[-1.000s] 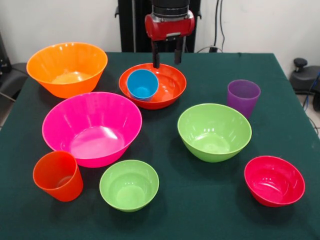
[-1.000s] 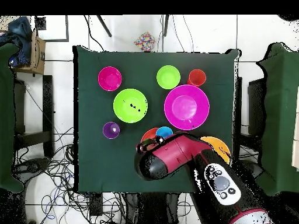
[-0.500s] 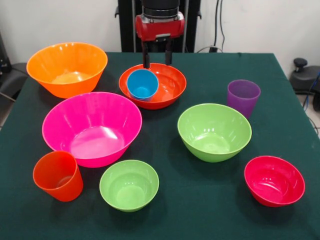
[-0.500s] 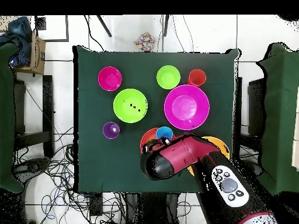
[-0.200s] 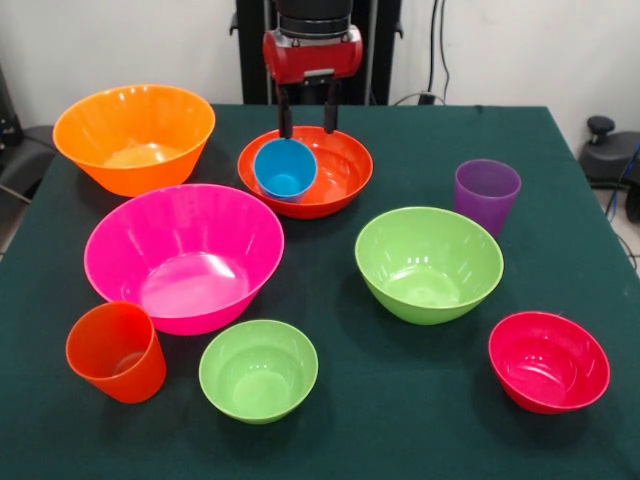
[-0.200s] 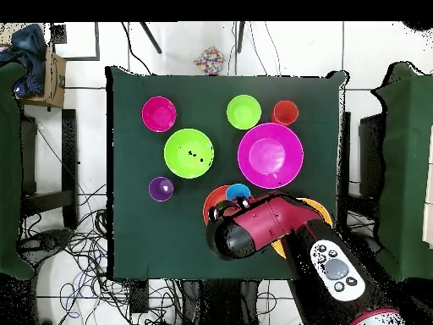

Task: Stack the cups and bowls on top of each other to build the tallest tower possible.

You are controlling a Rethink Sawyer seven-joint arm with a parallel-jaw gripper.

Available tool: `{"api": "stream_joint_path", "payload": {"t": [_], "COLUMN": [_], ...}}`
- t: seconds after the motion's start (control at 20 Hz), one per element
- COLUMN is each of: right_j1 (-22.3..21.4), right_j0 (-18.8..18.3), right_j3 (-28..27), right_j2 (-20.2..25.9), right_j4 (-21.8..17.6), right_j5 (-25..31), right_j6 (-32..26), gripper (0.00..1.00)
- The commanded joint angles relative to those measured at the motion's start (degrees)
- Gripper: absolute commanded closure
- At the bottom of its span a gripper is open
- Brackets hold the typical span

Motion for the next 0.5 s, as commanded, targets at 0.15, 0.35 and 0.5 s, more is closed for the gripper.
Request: {"api": "stream_joint_path", "payload": {"t": [0.15,0.35,0.5], "right_j1": [-0.73,-1.39,0.26], "right_j0": [-0.67,-1.07,0.46], "right_j3": [-3.19,-3.15,-4.55], "right_j2": [2.19,2.87,1.05], "right_j4": [2.17,3.47,1.23], "right_j5": [4.76,5.59,4.20], "right_j6": [-4.73,-5.64,-4.06], "gripper": [0.00,0.00,0.00]}}
